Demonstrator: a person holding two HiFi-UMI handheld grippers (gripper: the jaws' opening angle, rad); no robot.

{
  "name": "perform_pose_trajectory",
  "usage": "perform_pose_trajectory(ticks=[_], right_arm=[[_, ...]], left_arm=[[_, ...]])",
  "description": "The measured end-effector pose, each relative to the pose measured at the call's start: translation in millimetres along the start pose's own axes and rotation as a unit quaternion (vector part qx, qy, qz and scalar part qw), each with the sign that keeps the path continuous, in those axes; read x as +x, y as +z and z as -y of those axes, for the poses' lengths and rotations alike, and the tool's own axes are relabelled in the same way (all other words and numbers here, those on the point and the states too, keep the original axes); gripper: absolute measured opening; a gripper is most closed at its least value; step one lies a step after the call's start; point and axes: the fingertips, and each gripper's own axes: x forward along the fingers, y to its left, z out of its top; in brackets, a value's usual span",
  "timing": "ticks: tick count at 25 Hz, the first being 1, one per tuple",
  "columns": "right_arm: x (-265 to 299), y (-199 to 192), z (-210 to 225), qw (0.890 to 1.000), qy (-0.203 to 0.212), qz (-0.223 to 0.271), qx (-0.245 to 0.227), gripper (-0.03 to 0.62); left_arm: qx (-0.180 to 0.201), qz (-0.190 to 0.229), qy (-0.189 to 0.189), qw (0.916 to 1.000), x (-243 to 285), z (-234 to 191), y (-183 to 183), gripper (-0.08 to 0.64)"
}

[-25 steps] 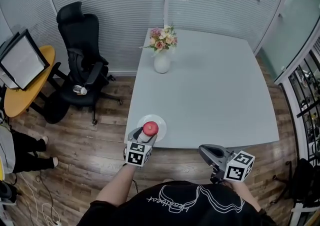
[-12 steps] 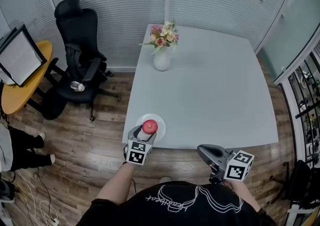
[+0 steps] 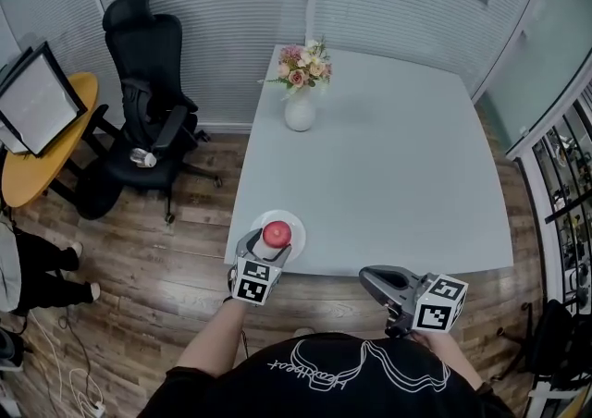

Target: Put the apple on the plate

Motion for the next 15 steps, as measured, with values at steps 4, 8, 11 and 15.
perform_pose_trajectory(ticks=[4, 8, 11, 15], right_arm=[[-2, 6, -5, 1.000, 0.005, 0.008, -0.018, 0.009], [0, 10, -15, 0.999, 0.025, 0.018, -0.032, 0.009], [0, 10, -24, 0.999, 0.034, 0.024, -0.035, 0.009], [-4, 11, -38, 0.997, 0.049, 0.029, -0.042, 0.009]], left_arm=[[-0.004, 0.004, -0.001, 1.0000, -12, 2, 7, 0.330], [-0.056, 0.022, -0.009, 0.9981, -40, 6, 24, 0.328], [-0.096, 0.047, -0.028, 0.9939, -69, 19, 45, 0.328], [-0.111, 0.084, -0.061, 0.9883, -109, 44, 75, 0.327]])
